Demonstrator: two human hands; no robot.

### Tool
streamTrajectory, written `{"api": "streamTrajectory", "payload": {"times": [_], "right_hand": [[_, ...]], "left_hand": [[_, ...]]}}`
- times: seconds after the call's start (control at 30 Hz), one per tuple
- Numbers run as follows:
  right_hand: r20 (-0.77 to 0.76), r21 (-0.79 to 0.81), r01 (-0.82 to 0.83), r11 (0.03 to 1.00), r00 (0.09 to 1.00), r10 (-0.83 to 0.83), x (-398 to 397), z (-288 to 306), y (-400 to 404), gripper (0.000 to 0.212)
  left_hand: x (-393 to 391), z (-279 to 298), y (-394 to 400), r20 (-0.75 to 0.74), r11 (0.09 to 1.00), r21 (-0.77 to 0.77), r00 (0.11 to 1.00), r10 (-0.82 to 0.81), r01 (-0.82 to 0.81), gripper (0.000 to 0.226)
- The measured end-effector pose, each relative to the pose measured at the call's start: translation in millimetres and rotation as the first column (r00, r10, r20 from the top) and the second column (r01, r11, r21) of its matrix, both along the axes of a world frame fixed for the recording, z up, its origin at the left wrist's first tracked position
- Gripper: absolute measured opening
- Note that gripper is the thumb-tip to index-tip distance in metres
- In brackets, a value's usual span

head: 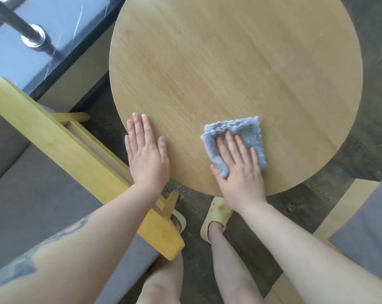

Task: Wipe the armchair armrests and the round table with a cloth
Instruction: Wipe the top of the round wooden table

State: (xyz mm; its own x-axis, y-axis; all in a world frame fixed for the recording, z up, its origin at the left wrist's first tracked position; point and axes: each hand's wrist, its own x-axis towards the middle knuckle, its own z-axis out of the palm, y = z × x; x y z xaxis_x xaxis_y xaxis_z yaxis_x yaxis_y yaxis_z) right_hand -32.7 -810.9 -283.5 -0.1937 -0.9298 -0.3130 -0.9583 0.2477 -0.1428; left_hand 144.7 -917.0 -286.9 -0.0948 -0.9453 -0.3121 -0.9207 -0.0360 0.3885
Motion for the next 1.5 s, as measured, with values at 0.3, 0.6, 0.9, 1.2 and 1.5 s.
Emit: {"api": "streamTrajectory", "payload": {"times": [0.3, 0.6, 0.9, 1.2, 1.5], "right_hand": [[0.075, -0.044, -0.147, 0.988, 0.986, 0.15, 49.2, 2.2, -2.7, 0.062], [-0.014, -0.015, 0.116, 0.993, 0.993, -0.116, 20.0, 7.4, 24.7, 0.067], [0.054, -0.052, 0.087, 0.995, 0.995, -0.084, -44.7, -3.2, -74.7, 0.062], [0.132, -0.062, -0.218, 0.974, 0.965, 0.225, 9.4, -0.4, -22.9, 0.064], [-0.031, -0.032, 0.226, 0.974, 0.974, -0.227, -54.3, -0.2, -16.5, 0.067]], "left_hand": [[-19.0, -17.8, -14.6, 0.068, 0.977, -0.146, 0.984, 0.165, -0.153, 0.055], [-30.9, -18.0, -11.7, 0.068, 0.96, -0.156, 0.967, 0.246, -0.234, 0.055], [-42.9, -20.4, -9.1, 0.048, 0.927, -0.177, 0.938, 0.344, -0.331, 0.054], [-43.9, -21.6, -12.5, 0.103, 0.932, -0.181, 0.936, 0.336, -0.314, 0.055], [-42.1, -18.8, -12.5, 0.099, 0.943, -0.176, 0.948, 0.302, -0.282, 0.055]]}}
